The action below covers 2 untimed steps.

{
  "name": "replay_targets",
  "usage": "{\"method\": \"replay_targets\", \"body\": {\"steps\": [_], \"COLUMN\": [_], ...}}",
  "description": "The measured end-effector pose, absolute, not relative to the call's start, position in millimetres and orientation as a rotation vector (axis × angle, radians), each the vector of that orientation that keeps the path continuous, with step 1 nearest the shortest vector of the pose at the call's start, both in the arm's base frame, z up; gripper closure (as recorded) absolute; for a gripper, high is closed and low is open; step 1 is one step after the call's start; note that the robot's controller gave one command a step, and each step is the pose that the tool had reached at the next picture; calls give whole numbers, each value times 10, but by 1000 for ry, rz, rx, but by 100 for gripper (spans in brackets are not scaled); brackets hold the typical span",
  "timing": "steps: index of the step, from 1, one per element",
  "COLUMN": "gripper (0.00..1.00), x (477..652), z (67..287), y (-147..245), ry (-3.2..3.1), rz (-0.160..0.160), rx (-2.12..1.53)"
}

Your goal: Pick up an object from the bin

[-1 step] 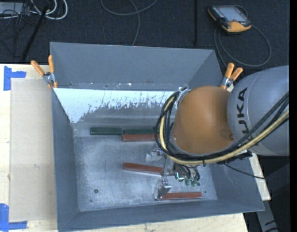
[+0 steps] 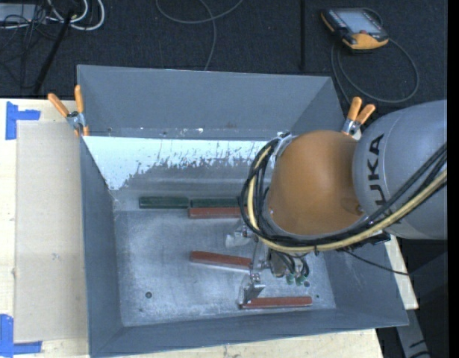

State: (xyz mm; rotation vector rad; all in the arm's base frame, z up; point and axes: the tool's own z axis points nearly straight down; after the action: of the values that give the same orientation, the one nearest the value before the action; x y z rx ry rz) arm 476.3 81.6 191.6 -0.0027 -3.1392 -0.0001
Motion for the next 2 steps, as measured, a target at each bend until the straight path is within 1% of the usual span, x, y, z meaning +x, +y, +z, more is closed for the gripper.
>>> {"method": "replay_targets", "body": {"steps": [1, 2], "gripper": [0, 0], "x": [5297, 5591], "z": [1667, 1386], "y": [637, 525], "ry": [-3140, -3138], "rz": [-1, 1], "rx": [-139, -124]}}
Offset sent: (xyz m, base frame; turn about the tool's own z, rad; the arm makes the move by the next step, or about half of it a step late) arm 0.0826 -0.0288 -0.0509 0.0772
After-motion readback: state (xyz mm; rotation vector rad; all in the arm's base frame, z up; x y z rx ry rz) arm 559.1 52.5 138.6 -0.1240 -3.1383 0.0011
